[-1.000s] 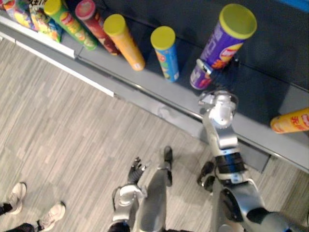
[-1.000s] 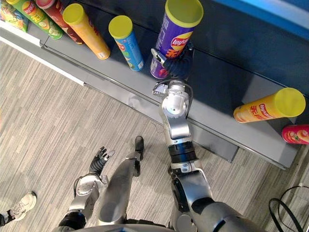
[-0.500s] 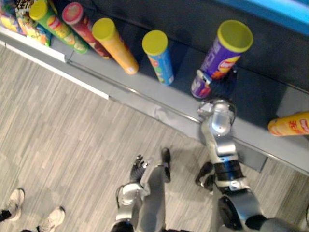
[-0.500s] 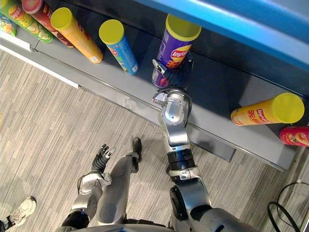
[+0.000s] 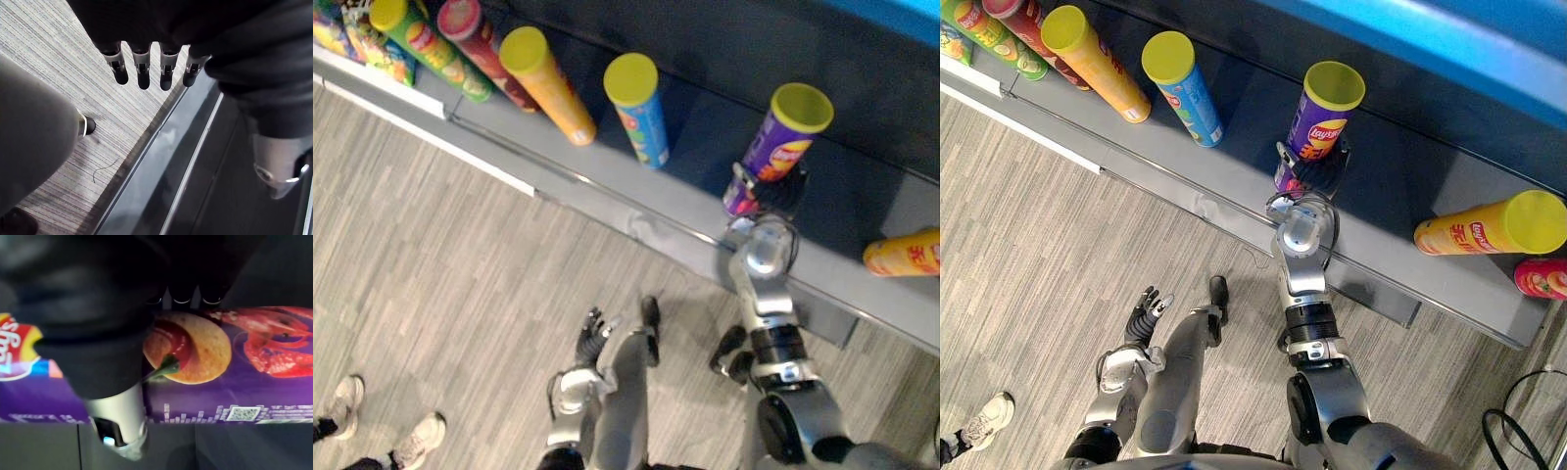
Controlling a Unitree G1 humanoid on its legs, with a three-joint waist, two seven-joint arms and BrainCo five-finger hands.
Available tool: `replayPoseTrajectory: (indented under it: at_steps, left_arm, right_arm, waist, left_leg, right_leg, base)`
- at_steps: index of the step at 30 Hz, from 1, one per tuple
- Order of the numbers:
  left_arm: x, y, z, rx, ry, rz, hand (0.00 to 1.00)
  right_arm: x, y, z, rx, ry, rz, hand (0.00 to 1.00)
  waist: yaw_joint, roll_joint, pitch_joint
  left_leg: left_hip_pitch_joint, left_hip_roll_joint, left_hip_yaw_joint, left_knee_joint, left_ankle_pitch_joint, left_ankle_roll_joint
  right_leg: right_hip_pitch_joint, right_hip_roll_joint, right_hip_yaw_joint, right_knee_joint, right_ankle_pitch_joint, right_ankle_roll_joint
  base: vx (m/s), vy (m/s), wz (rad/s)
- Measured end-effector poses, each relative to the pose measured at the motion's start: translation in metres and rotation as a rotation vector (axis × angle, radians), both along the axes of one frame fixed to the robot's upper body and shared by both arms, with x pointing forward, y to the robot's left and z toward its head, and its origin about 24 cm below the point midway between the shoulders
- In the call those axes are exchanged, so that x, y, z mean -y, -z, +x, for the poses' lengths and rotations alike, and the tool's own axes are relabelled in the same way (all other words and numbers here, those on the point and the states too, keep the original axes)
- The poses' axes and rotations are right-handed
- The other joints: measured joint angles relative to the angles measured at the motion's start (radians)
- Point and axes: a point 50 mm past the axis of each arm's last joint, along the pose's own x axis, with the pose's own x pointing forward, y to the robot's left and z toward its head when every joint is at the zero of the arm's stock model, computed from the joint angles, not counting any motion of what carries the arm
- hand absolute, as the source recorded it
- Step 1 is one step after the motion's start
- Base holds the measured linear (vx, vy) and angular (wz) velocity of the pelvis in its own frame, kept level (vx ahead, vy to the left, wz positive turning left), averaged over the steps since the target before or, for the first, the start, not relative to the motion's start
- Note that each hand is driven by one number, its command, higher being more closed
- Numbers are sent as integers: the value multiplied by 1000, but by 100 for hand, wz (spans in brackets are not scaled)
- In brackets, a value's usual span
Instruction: Put the gum and the chips on the shelf.
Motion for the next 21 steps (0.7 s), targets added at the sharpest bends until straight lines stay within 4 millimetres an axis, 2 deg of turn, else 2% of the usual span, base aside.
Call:
replayPoseTrajectory:
  at_steps: [5,8,11,16,21]
  left_arm:
    - [0,-4,2,26,-8,-19,0]
    - [1,-5,3,30,-8,-31,0]
    - [2,-5,3,32,-2,-31,0]
    - [6,-9,5,53,18,-31,0]
    - [6,-11,6,65,5,-59,0]
  right_arm:
    - [6,0,3,-8,42,24,100]
    - [9,-6,5,11,55,39,100]
    - [15,-8,7,18,80,35,100]
    - [20,-25,10,66,116,47,100]
    - [24,-26,10,79,131,57,100]
  waist:
    - [-2,0,0]
    - [0,0,0]
    - [14,0,0]
    - [17,0,0]
    - [16,0,0]
  left_leg:
    - [-14,1,-1,7,-1,1]
    - [-29,1,-2,13,-1,2]
    - [-31,1,-1,13,-1,2]
    - [-61,-7,0,17,5,6]
    - [-74,-8,0,32,2,9]
  right_leg:
    - [-12,0,-1,2,0,0]
    - [-23,0,-1,4,0,0]
    - [-28,-2,-1,6,0,0]
    - [-65,-14,1,28,-1,-2]
    - [-77,-18,4,39,-2,-3]
  base:
    - [0,0,0]
    - [0,0,0]
    - [0,0,0]
    - [9,-17,2]
    - [0,0,0]
